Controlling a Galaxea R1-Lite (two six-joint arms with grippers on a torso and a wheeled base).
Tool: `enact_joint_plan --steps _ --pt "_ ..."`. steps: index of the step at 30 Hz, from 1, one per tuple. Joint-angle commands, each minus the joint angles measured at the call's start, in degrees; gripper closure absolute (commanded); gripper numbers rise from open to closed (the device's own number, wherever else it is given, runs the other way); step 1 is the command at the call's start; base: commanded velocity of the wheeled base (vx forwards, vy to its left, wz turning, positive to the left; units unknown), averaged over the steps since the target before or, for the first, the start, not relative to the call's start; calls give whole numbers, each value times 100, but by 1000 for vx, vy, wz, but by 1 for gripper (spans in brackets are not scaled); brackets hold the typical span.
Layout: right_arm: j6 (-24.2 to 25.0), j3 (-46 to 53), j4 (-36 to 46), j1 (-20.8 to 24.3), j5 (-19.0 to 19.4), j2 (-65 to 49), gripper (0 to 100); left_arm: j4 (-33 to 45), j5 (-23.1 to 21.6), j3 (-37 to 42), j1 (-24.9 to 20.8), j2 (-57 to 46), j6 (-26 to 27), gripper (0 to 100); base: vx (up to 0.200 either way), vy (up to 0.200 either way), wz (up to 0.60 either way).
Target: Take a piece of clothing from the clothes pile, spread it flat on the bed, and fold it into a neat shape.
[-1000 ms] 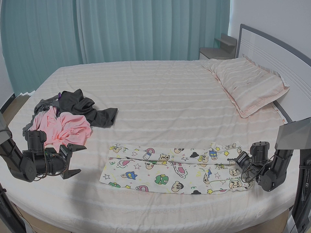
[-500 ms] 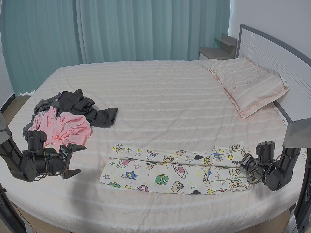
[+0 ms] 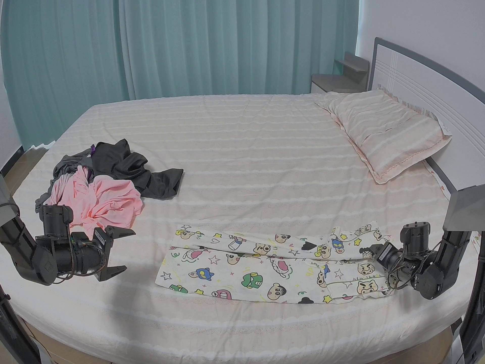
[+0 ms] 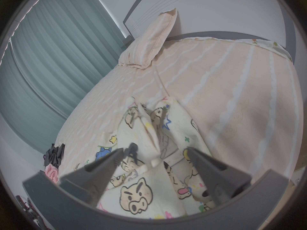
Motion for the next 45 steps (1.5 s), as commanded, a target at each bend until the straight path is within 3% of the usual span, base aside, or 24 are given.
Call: enact_joint_plan --steps 1,6,15,27,45 --pt "-42 7 1 -50 -39 -349 0 -55 -2 26 -25 16 0 0 0 0 0" --pt "-77 43 -8 -41 -66 -525 0 -152 -2 35 -25 77 -9 0 0 0 0" --pt "-112 43 -52 21 -74 -577 0 -152 -2 79 -42 69 -17 0 -200 0 0" --pt "-112 43 -78 100 -74 -577 0 -160 33 17 -51 60 -61 0 0 0 0" --pt "-103 34 -96 108 -74 -657 0 -424 50 70 -25 148 -61 0 0 189 0"
